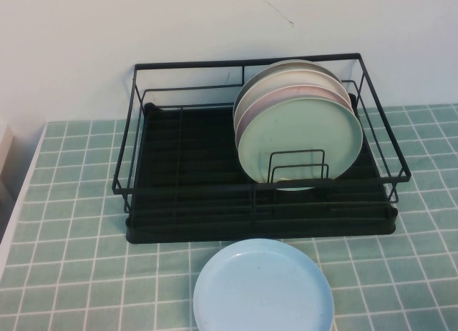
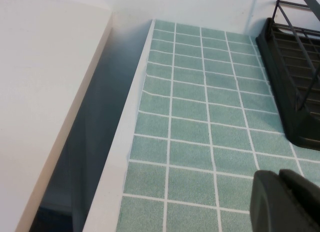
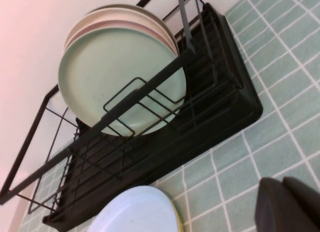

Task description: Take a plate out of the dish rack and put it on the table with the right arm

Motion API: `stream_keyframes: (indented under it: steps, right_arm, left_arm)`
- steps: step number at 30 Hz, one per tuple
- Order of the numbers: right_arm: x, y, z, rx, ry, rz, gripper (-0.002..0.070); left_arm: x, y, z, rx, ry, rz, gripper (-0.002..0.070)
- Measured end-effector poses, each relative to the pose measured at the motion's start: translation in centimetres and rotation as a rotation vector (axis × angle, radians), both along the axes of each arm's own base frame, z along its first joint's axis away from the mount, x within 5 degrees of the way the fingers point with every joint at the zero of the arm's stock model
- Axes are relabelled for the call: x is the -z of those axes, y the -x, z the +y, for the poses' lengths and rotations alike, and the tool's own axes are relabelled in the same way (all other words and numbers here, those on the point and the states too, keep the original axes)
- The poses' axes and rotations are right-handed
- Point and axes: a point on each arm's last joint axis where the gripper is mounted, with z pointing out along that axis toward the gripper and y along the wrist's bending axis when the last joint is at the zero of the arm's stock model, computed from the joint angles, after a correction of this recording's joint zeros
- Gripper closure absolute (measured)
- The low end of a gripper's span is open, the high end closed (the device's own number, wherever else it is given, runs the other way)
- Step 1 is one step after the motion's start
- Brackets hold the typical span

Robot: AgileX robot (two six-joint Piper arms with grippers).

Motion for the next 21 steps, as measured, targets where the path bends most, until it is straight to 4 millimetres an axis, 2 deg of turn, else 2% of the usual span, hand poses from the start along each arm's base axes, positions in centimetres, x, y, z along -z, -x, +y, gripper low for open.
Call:
stream_keyframes:
  steps: [8,10,13,15,17,21]
  right_arm:
    - [-0.2,-0.1,-0.1,-0.026,0.144,-0.065,0.0678]
    - [-1.2,0.1,0.1,-0.073,0.237,-0.093,0.0678]
    - [-4.1,0.0,0.4,-0.157,0.416,-0.139,0.0678]
    - [-7.9,-0.7,0.6,-0.244,0.607,-0.173,0.0678]
    - [-11.1,-1.9,0.8,-0.328,0.761,-0.199,0.0678]
    - [-16.2,-5.4,1.3,-0.513,0.992,-0.231,0.0678]
  left_arm:
    - [0.0,0.0,0.0,0.000,0.000,0.000,0.0678]
    - [0.0,0.0,0.0,0.000,0.000,0.000,0.0678]
    - [0.0,0.0,0.0,0.000,0.000,0.000,0.0678]
    - [0.0,0.0,0.0,0.000,0.000,0.000,0.0678]
    - [0.0,0.0,0.0,0.000,0.000,0.000,0.0678]
    - [0.0,0.0,0.0,0.000,0.000,0.000,0.0678]
